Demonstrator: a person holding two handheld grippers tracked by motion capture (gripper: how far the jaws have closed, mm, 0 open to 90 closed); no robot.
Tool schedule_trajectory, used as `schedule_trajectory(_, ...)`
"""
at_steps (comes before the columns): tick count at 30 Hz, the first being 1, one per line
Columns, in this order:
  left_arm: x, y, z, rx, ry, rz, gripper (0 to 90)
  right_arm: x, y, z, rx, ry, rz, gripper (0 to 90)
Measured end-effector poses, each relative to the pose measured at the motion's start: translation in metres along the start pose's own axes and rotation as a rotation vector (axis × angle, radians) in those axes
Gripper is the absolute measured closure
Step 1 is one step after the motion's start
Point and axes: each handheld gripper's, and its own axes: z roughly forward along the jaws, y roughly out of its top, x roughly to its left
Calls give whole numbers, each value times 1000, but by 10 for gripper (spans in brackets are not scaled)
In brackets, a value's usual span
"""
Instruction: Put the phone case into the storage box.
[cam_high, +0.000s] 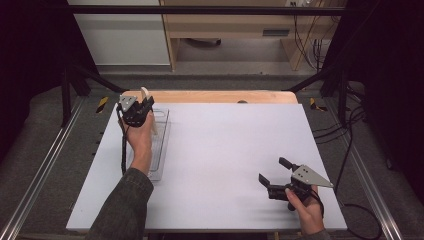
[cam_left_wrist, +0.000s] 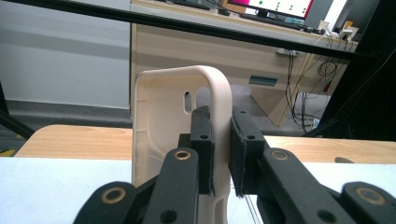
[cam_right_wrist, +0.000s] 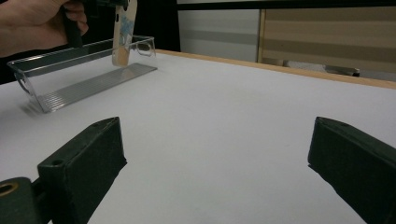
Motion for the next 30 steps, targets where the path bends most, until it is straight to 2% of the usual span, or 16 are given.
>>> schedule_trajectory(30, -5, 1, 7, 8, -13, 0, 802, 0, 0, 0, 2, -2, 7, 35)
